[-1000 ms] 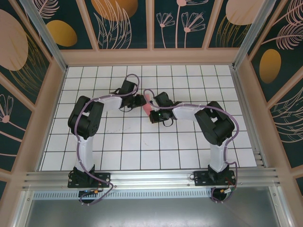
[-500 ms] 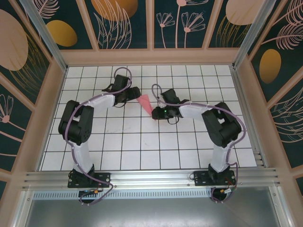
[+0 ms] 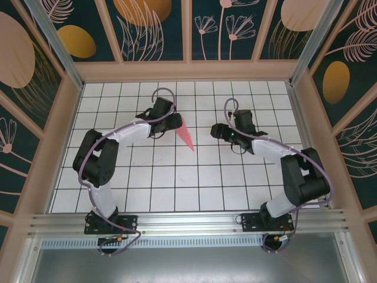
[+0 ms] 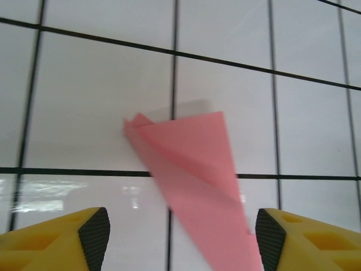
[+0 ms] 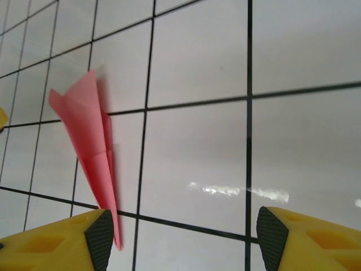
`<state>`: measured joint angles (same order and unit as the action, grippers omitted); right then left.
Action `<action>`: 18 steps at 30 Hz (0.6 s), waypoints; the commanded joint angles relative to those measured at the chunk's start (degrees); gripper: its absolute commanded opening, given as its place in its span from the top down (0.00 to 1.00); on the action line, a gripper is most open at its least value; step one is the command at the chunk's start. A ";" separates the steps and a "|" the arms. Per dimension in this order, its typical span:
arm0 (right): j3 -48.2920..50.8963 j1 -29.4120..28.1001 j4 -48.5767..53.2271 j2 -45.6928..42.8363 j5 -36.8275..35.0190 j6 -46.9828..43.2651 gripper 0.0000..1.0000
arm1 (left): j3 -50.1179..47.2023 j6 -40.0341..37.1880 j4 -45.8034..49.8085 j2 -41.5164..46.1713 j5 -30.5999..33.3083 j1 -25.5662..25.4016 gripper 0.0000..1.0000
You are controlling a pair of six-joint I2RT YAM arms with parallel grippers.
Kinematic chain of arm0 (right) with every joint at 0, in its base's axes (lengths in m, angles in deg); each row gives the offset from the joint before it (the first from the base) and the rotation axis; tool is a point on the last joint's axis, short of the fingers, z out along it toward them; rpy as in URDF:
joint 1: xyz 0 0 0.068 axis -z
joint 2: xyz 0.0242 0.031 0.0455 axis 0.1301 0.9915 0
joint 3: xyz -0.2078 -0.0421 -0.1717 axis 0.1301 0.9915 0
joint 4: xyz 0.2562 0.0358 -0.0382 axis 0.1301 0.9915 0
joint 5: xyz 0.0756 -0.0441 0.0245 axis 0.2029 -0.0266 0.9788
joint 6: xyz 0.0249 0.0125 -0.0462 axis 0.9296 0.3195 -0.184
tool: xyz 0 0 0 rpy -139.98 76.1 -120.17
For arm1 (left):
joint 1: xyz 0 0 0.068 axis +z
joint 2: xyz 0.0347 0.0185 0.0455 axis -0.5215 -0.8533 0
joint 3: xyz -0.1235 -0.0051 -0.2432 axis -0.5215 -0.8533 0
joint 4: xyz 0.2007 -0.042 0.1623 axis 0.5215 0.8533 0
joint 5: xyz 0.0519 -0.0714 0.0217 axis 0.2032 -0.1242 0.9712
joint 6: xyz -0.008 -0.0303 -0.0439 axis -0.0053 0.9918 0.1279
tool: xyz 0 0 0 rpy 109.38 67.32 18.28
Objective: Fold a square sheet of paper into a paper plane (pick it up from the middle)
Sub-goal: Fold the wing for the fifth time at the center of the table.
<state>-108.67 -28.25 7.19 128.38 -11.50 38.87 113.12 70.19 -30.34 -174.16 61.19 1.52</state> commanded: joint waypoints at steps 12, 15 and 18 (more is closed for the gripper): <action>-9.13 -10.24 -2.90 9.73 15.91 0.13 0.73 | -1.85 2.32 -7.55 -1.75 -10.33 1.42 0.67; -14.36 -12.16 -2.04 15.56 16.17 1.78 0.81 | -6.24 3.91 -10.51 1.53 -11.90 4.16 0.67; -20.03 -12.36 -1.51 21.35 17.07 3.15 0.85 | -9.97 4.54 -12.01 4.35 -12.52 6.57 0.66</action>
<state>-124.36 -40.88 4.40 145.95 3.84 40.58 105.62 73.01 -38.62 -173.86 50.33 6.02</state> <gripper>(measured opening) 0.158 0.335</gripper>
